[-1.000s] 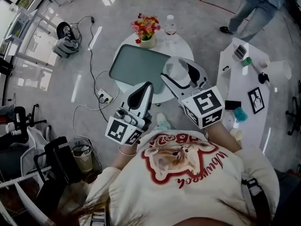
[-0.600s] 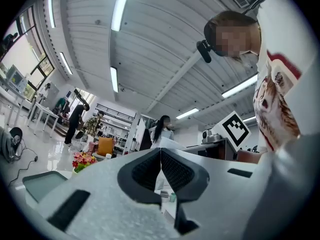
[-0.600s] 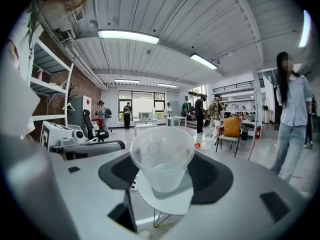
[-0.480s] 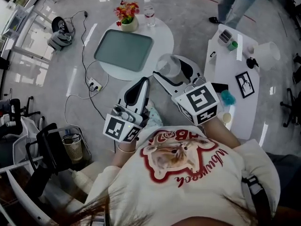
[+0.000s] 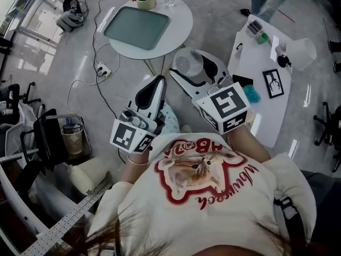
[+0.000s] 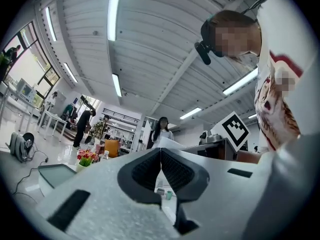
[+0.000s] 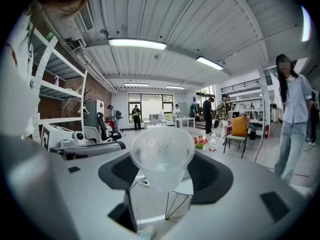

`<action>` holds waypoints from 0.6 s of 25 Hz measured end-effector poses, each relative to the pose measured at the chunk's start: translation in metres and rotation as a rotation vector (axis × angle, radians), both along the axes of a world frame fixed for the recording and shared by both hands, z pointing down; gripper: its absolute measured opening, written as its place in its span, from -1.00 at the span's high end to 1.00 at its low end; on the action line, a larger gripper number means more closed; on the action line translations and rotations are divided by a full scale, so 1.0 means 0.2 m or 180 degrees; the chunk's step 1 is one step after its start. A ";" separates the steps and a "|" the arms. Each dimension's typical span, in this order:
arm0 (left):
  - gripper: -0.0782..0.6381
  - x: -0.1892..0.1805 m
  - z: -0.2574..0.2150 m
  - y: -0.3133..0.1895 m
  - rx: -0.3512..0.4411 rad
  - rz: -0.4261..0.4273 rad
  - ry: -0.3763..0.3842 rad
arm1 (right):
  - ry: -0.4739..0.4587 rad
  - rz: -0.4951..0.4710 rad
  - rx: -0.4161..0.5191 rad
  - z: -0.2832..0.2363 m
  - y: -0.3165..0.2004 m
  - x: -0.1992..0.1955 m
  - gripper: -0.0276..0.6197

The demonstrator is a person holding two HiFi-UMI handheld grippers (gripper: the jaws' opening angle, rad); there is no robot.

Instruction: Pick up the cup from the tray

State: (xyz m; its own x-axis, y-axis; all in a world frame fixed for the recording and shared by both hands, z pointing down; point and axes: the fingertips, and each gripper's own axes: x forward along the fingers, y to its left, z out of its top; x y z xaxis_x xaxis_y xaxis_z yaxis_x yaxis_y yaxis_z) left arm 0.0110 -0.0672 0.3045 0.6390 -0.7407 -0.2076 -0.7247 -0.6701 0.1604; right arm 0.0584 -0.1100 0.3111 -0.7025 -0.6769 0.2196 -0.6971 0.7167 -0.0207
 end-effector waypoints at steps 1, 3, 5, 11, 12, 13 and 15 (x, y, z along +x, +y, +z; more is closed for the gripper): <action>0.74 -0.01 -0.01 0.03 0.0005 -0.0033 -0.0007 | -0.0017 -0.0021 -0.0001 0.00 0.02 0.00 0.00; 0.74 -0.02 -0.01 0.08 0.0007 -0.0097 -0.0009 | -0.0044 -0.0059 -0.0010 -0.01 0.07 -0.01 0.00; 0.74 -0.04 -0.02 0.13 0.0003 -0.0144 -0.0001 | -0.0048 -0.0106 -0.0018 -0.01 0.12 -0.02 0.00; 0.74 -0.07 0.00 0.26 0.0013 -0.0186 0.0032 | -0.0019 -0.0193 -0.0009 0.01 0.25 -0.07 0.00; 0.74 -0.08 0.01 0.28 0.0010 -0.0197 0.0041 | -0.0012 -0.0205 -0.0009 0.01 0.27 -0.08 0.00; 0.74 -0.09 0.01 0.31 0.0009 -0.0208 0.0044 | 0.0002 -0.0217 -0.0007 0.01 0.30 -0.09 0.00; 0.74 -0.10 0.01 0.35 0.0013 -0.0214 0.0040 | 0.0042 -0.0226 -0.0006 0.02 0.34 -0.11 0.00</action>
